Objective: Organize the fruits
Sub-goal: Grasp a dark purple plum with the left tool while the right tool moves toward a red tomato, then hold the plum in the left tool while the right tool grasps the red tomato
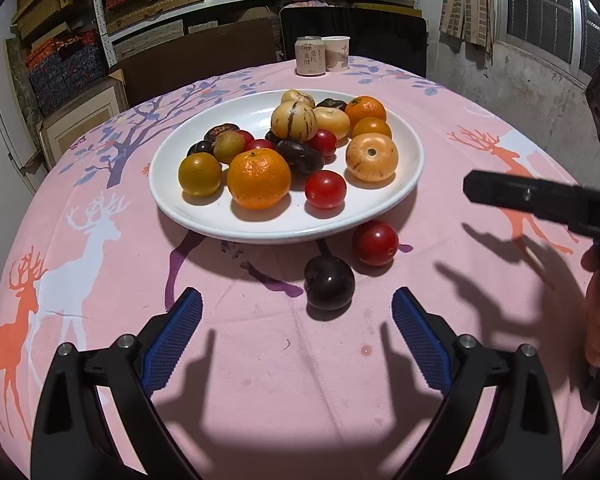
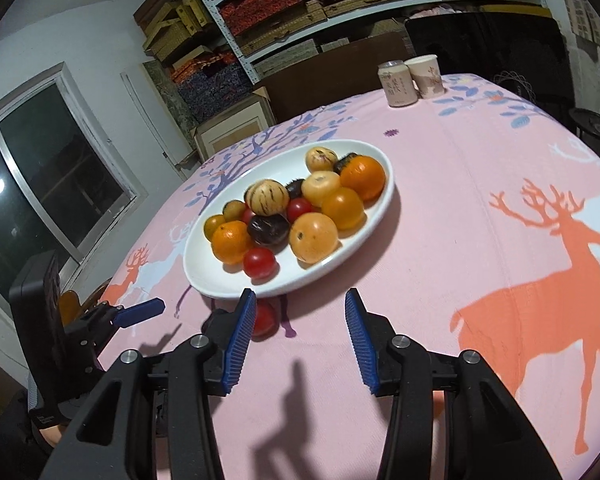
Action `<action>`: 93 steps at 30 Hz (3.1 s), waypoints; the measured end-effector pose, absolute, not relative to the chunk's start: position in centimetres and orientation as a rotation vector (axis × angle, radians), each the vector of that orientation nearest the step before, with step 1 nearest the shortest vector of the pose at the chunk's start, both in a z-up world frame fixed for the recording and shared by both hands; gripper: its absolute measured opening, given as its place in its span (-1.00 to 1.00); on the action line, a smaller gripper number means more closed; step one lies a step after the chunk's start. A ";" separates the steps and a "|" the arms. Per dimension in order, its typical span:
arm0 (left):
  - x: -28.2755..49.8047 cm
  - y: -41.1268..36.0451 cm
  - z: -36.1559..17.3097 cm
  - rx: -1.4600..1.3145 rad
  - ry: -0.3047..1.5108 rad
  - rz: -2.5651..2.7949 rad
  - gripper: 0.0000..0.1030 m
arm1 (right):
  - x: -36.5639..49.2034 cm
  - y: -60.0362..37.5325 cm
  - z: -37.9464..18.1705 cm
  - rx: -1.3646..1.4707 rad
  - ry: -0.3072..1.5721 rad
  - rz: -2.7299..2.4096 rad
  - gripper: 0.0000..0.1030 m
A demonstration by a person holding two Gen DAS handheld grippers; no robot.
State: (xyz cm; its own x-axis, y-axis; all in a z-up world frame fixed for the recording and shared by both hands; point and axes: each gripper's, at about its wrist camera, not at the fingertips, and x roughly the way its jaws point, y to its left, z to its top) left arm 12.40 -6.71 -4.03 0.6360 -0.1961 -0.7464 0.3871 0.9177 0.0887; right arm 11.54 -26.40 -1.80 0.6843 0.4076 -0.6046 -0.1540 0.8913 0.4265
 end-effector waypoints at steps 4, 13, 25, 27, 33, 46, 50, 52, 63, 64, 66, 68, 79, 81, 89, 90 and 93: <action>12.7 -7.1 -4.4 0.263 0.817 -0.327 0.82 | 11.5 -26.4 -2.3 0.359 0.758 0.328 -0.10; 13.2 -7.0 -4.5 0.248 0.824 -0.327 0.66 | 11.5 -26.8 -2.3 0.380 0.750 0.329 0.00; 13.5 -7.8 -4.9 0.280 0.842 -0.348 0.30 | 11.5 -26.9 -2.3 0.381 0.747 0.330 0.00; 13.6 -8.0 -4.9 0.284 0.842 -0.356 0.23 | 11.5 -26.9 -2.3 0.380 0.747 0.330 0.00; 13.9 -8.7 -5.3 0.301 0.859 -0.388 -0.25 | 11.6 -26.9 -2.4 0.383 0.755 0.331 0.00; 13.5 -6.5 -4.1 0.195 0.805 -0.380 -0.44 | 11.7 -26.5 -2.7 0.363 0.772 0.328 0.00; 13.1 -6.0 -3.5 0.175 0.764 -0.361 -0.44 | 11.9 -25.8 -2.8 0.327 0.793 0.319 0.00; 13.0 -5.7 -3.2 0.163 0.753 -0.358 -0.44 | 12.0 -25.3 -2.8 0.305 0.803 0.316 0.00; 13.2 -1.4 -1.9 0.002 0.732 -0.314 -0.44 | 12.3 -20.1 -2.2 0.077 0.860 0.309 0.00; 13.3 -1.1 -1.9 -0.010 0.732 -0.315 -0.44 | 12.4 -19.4 -2.3 0.039 0.862 0.291 0.00; 13.4 -0.8 -1.8 -0.025 0.732 -0.320 -0.44 | 12.6 -18.7 -2.4 0.012 0.873 0.284 0.00; 13.4 -0.9 -1.8 -0.018 0.733 -0.323 -0.44 | 12.9 -18.0 -2.6 0.005 0.884 0.300 0.00; 13.7 -0.3 -3.8 0.037 0.860 -0.370 -0.42 | 12.2 -17.9 -2.0 0.022 0.866 0.314 0.02; 13.1 -0.5 -3.7 0.046 0.851 -0.411 -0.15 | 11.8 -18.3 -1.9 0.041 0.859 0.323 0.03; 11.6 -1.7 -4.2 0.105 0.876 -0.424 0.65 | 11.3 -19.3 -2.4 0.101 0.865 0.340 0.04; 11.4 -1.5 -4.1 0.086 0.884 -0.432 0.67 | 11.2 -19.3 -2.2 0.100 0.857 0.342 0.04; 10.5 -1.8 -4.2 0.101 0.889 -0.444 0.76 | 11.1 -19.5 -2.1 0.101 0.845 0.343 0.04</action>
State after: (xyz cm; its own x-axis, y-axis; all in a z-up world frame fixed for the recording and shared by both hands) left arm 10.51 -1.81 -4.16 0.5462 -0.3325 -0.7688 0.4153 0.9046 -0.0962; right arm 11.06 -19.51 -2.08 0.6123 0.3365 -0.7154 -0.2567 0.9405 0.2227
